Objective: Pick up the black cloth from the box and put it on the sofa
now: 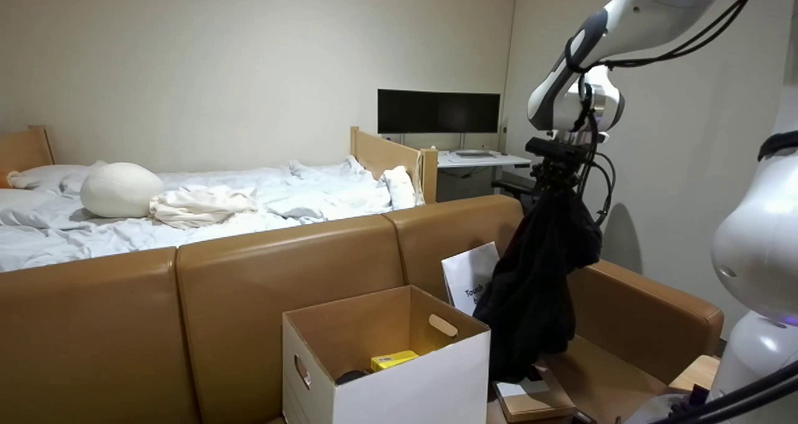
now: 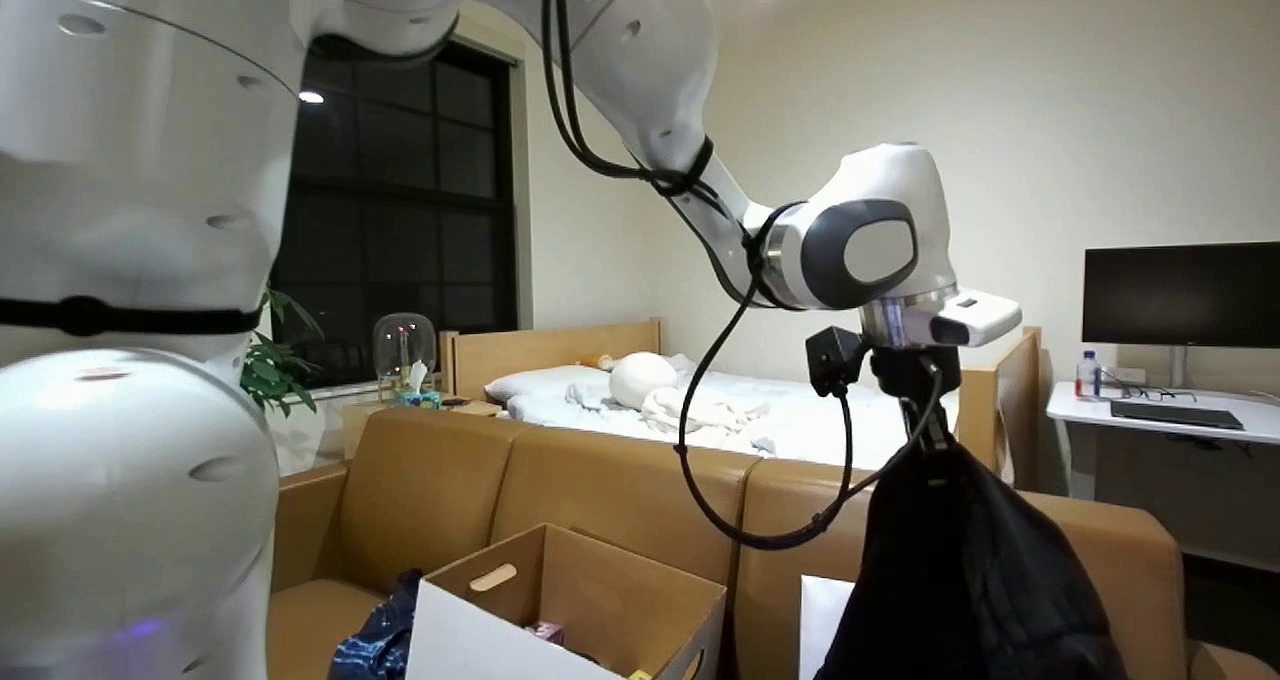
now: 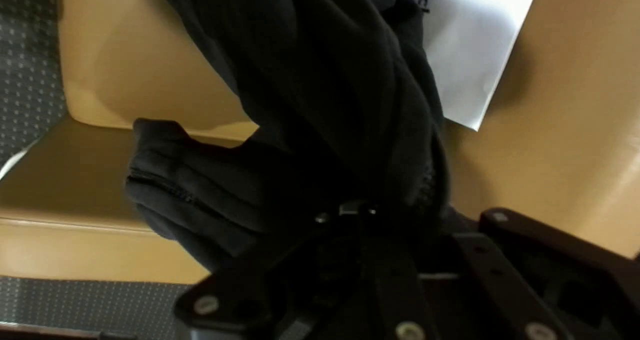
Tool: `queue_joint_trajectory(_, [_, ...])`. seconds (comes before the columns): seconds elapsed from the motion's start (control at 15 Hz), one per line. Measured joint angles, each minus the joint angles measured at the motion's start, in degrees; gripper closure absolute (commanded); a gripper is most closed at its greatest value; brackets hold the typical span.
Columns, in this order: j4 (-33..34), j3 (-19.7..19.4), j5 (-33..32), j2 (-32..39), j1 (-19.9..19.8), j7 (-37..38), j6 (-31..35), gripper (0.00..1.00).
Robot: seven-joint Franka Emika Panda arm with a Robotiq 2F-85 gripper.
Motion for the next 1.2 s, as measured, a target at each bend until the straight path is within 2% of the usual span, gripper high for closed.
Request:
queue_joint_trajectory(0.2, [6.68, 0.87, 0.81, 9.42, 0.0, -0.04, -4.43, 0.95])
queue_joint_trajectory(0.33, [11.18, 0.92, 0.67, 15.6, 0.09, 0.14, -4.79, 0.95])
queue_joint_trajectory(0.67, [19.17, -2.19, -5.17, 30.46, 1.06, 0.5, -5.21, 0.95])
queue_joint_trajectory(0.93, [22.8, -3.08, -6.1, 36.38, 1.07, -0.15, -6.2, 0.95])
queue_joint_trajectory(1.2, [26.33, -0.22, -5.85, 37.87, 0.72, -5.47, -12.03, 0.95])
